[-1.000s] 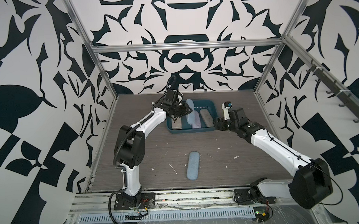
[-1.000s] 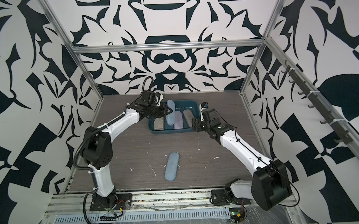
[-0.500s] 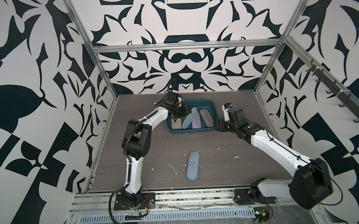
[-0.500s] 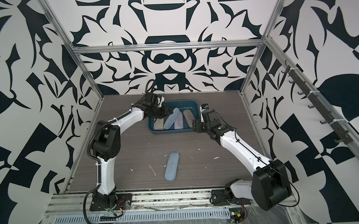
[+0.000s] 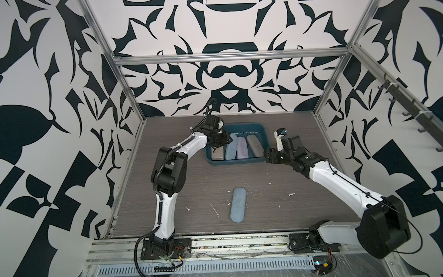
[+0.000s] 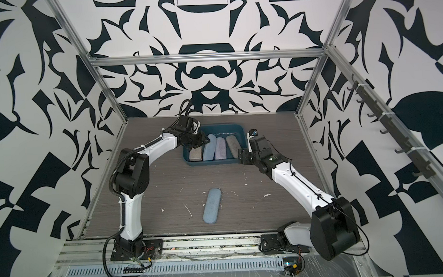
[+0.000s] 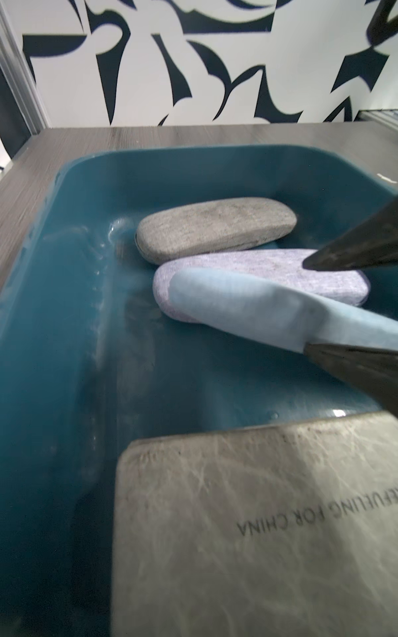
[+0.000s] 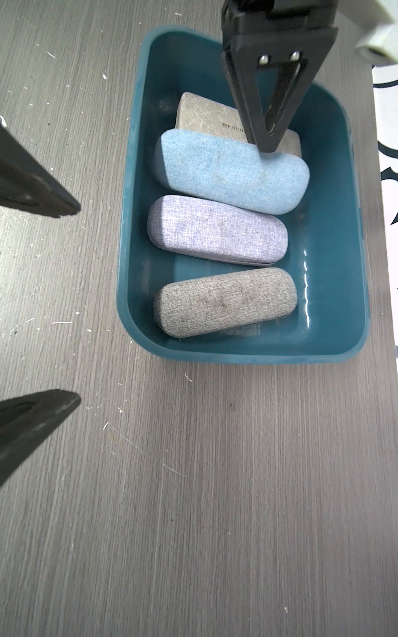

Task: Put the glasses cases into the storage boxes
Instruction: Place the glasses case in the storage box.

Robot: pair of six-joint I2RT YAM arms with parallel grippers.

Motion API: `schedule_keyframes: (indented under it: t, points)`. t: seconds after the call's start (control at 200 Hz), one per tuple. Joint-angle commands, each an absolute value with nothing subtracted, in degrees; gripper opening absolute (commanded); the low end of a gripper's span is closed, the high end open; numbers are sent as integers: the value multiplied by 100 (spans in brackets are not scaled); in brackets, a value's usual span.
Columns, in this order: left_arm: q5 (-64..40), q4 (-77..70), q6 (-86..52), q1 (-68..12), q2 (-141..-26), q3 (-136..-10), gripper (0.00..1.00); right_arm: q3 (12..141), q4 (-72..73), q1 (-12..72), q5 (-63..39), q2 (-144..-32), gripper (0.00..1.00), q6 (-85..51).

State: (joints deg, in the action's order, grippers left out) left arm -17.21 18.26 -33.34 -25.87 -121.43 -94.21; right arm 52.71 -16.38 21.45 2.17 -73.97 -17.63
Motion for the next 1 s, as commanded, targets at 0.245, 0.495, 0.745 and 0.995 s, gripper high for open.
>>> schedule_keyframes:
  t: [0.245,0.495,0.745,0.995]
  points:
    - [-1028,2176,-2876,-2544,-11658,-9315,47,5230,-1485,2116,220,-7408,82,-1735]
    - [-1313,2026,-2852,-2587,-10662,-9237,60,5221,-1524,2118,136,-7322,82,-1718]
    - [-436,2442,-2657,-3341,-9277,-8678,80,5221,-1687,2118,175,-7161,82,-1623]
    - [1080,3335,-3192,-4587,-8342,-7628,90,5078,-1723,2118,294,-7084,83,-1647]
